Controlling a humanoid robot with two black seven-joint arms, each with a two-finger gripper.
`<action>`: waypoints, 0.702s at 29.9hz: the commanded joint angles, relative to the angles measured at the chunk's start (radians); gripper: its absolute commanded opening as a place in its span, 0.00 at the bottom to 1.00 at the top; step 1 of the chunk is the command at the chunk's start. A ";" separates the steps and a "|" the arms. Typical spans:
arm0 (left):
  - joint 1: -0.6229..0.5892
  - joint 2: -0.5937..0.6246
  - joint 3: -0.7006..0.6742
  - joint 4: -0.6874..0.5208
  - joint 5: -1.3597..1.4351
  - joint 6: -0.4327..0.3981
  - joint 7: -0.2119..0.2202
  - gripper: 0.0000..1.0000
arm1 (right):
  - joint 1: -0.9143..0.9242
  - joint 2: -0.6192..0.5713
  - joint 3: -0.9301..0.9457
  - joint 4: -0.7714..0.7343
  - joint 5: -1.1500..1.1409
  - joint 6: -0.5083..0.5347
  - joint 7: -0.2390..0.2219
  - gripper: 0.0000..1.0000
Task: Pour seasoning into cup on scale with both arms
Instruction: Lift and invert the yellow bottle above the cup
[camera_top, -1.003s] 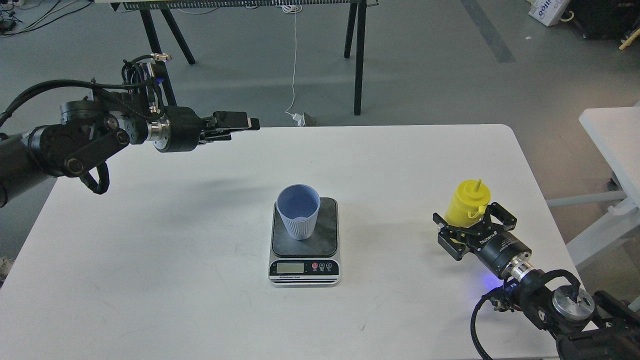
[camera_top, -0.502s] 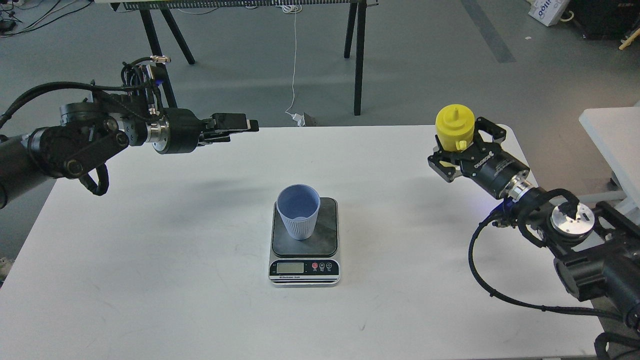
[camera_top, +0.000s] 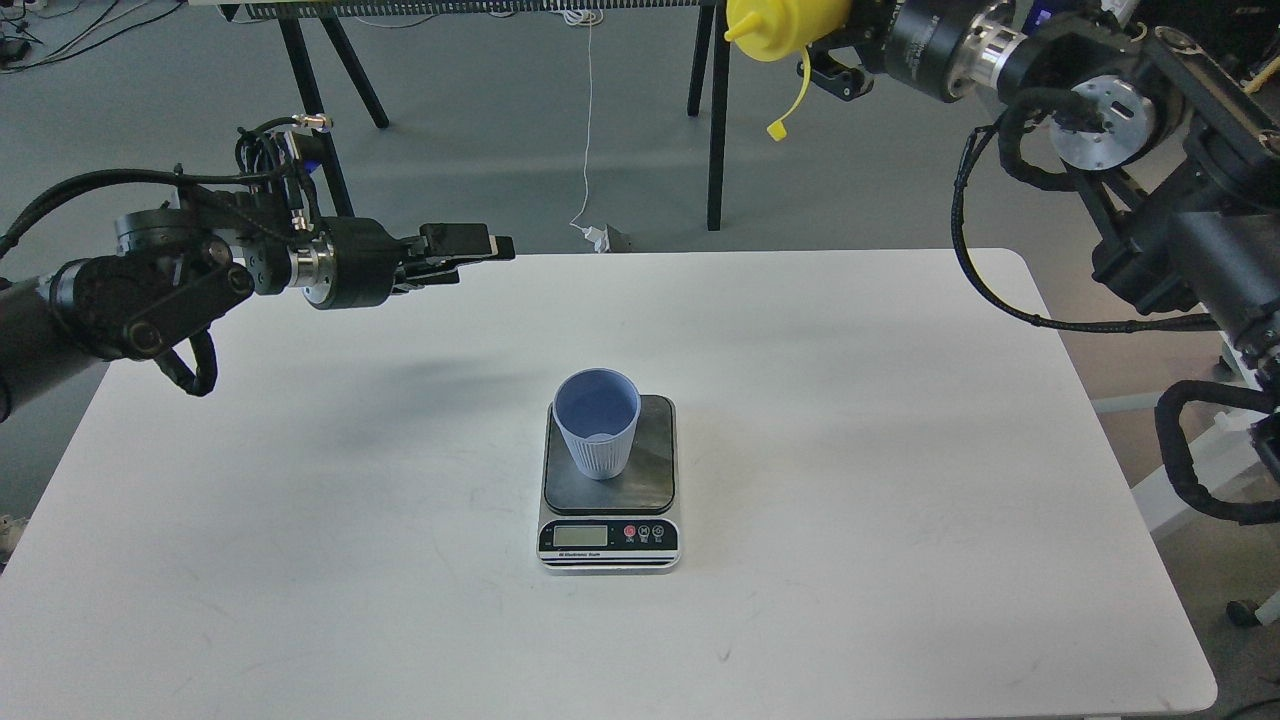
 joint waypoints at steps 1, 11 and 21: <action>0.022 0.005 -0.010 0.001 -0.017 0.000 0.000 0.99 | 0.075 0.034 -0.147 0.014 -0.110 0.000 0.047 0.08; 0.053 0.004 -0.023 0.069 -0.029 0.000 0.000 0.99 | 0.112 0.117 -0.258 0.078 -0.498 -0.033 0.101 0.08; 0.061 0.005 -0.023 0.070 -0.060 0.000 0.000 0.99 | 0.117 0.221 -0.408 0.089 -0.655 -0.136 0.144 0.08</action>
